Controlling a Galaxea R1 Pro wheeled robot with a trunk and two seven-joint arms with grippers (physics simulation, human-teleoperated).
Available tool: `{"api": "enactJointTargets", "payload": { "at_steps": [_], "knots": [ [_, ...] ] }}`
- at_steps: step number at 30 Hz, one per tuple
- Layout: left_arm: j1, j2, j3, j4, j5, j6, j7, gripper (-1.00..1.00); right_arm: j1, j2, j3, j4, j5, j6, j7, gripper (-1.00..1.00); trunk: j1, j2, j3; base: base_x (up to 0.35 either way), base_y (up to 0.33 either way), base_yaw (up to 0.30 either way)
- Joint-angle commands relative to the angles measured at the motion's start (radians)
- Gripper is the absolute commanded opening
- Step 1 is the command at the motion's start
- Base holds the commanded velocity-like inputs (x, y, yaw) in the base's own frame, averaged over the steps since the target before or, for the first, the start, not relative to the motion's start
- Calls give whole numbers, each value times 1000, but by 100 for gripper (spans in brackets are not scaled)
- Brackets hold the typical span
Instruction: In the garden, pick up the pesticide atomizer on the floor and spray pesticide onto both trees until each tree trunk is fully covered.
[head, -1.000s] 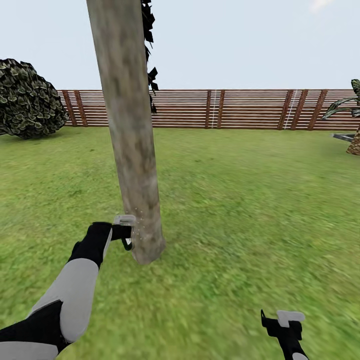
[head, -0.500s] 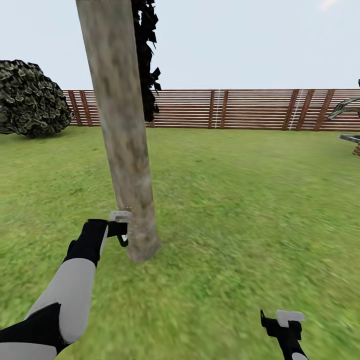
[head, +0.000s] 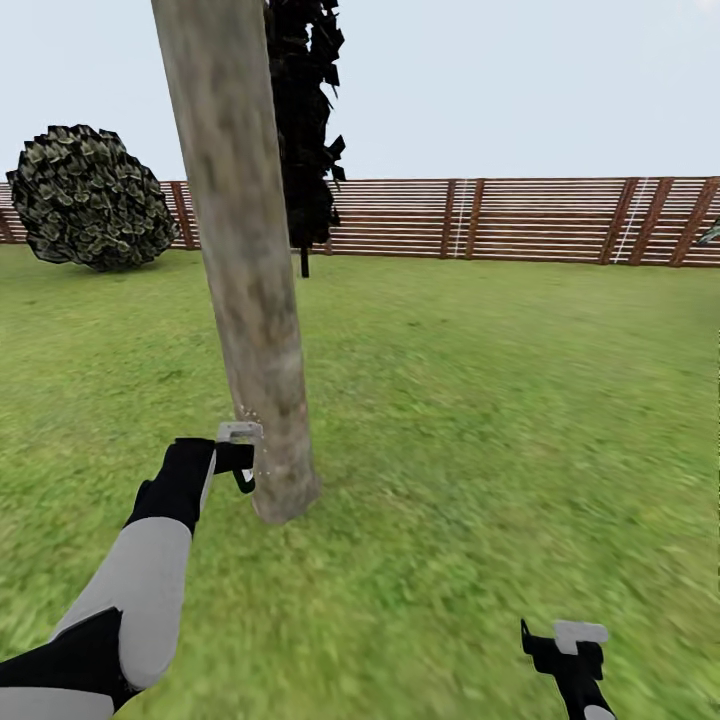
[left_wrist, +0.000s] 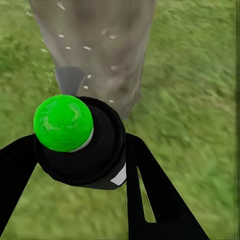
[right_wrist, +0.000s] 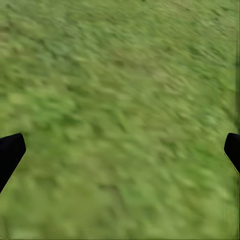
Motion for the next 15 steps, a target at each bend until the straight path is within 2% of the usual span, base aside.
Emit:
{"api": "enactJointTargets", "payload": {
  "at_steps": [1, 15],
  "knots": [
    [-1, -2, 6, -2, -10, 3, -9, -100, -1, 0, -4, 2, 11, -3, -6, 100, 0, 0, -1, 9, -274, 1],
    [-1, 3, 18, -2, -14, 1, -1, -100, -1, 1, -4, 2, 10, -3, -6, 100, 0, 0, -1, 1, -275, 5]
  ]
}}
